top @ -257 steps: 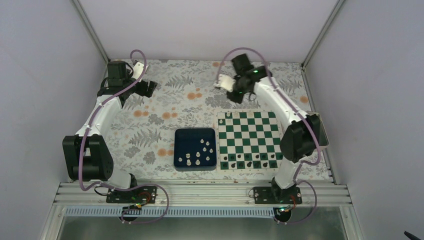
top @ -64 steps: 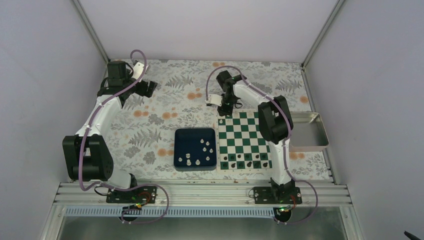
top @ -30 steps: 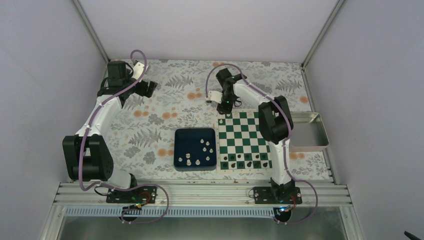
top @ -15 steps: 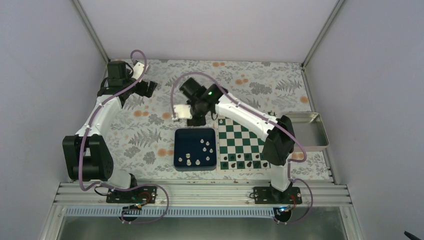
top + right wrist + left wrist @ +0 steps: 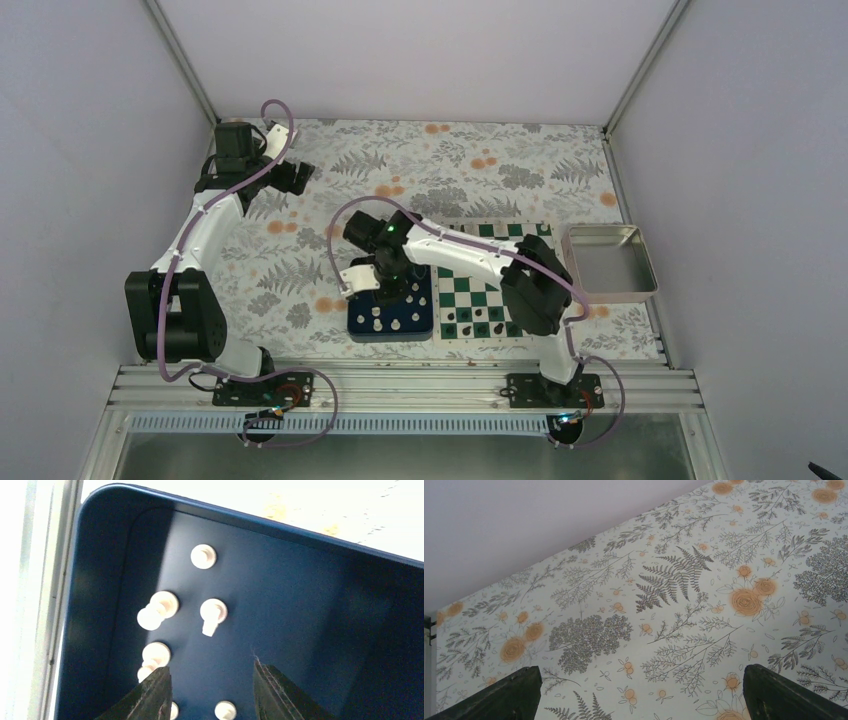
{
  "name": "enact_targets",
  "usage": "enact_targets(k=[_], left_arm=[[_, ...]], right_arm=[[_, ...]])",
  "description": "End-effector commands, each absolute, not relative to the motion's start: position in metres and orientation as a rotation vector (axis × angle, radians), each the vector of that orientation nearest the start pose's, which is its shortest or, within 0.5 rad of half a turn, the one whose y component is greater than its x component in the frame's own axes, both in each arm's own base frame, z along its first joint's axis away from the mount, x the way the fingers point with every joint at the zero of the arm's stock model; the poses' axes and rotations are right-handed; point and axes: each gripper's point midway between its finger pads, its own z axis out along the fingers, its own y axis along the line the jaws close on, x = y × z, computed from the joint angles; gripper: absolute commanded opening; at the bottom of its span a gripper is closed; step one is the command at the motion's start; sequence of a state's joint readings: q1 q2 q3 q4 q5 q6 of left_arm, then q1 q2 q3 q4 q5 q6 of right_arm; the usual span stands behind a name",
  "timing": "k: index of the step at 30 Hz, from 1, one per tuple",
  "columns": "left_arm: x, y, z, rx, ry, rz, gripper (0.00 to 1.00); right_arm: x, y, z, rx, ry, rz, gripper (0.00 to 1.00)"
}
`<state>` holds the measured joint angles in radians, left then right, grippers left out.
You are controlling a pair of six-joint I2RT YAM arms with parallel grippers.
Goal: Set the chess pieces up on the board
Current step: Pick up the chess piece from the storage box.
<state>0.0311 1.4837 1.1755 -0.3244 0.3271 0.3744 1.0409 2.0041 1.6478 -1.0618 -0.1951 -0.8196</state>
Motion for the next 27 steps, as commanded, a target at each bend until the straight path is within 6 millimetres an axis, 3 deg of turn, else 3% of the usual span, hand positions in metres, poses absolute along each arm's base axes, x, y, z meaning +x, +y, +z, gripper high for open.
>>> enact_targets(k=[1, 8, 27], left_arm=[[0.441, -0.042, 0.226, 0.558, 2.076, -0.131, 1.0], [0.44, -0.042, 0.226, 0.559, 2.073, -0.129, 1.0], [0.438, -0.042, 0.228, 0.559, 2.067, -0.13, 1.0]], right_arm=[[0.163, 0.387, 0.069, -2.421, 1.784, 0.409, 0.44], [0.154, 0.39, 0.054, -2.446, 1.791, 0.453, 0.43], [0.164, 0.391, 0.032, -2.434, 1.806, 0.372, 0.4]])
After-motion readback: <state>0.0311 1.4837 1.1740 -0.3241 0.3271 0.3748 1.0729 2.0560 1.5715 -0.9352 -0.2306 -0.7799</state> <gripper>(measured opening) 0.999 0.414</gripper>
